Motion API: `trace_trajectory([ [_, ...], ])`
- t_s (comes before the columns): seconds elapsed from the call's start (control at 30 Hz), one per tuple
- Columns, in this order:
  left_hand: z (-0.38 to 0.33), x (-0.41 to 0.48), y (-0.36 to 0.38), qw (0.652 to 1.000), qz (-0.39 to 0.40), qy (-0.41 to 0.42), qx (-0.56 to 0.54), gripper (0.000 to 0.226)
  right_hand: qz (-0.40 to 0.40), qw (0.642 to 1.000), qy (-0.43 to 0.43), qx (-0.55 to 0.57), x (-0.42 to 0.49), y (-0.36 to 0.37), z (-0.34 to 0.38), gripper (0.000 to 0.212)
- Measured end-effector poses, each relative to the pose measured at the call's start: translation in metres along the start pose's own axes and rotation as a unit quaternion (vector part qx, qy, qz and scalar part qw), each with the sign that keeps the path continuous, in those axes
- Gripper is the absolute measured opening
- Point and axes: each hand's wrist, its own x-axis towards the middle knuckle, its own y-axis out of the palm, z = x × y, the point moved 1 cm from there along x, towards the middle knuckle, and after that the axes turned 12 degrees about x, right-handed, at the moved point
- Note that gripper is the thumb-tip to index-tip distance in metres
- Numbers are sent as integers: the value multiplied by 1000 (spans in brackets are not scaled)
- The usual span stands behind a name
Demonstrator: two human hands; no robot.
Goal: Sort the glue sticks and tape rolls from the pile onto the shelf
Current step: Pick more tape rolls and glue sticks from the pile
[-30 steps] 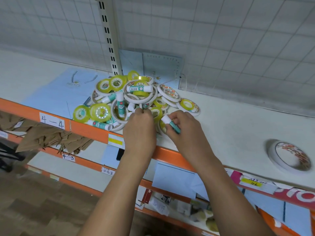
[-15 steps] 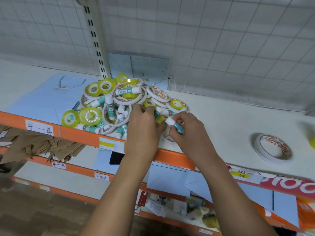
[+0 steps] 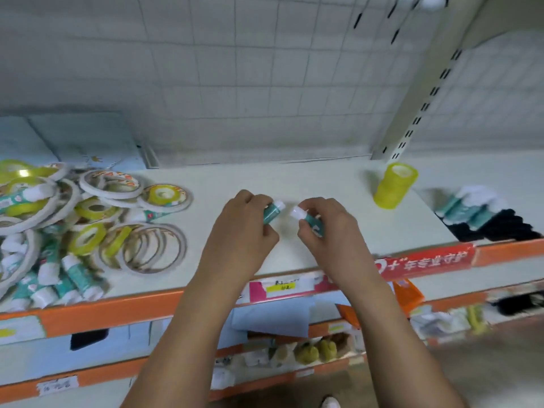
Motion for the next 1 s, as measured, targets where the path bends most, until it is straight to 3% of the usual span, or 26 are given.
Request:
trace_trajectory([
  [0.3, -126, 42, 60, 998, 33, 56, -15, 33, -32, 999, 29, -27, -2, -109, -95, 22],
  [0.53, -214, 67, 118, 989, 110, 96, 18, 34, -47, 997, 42, -43, -8, -183, -158, 24],
  [1.0, -271, 70, 154, 976, 169, 138, 29, 33, -41, 997, 49, -37, -22, -225, -201, 22],
])
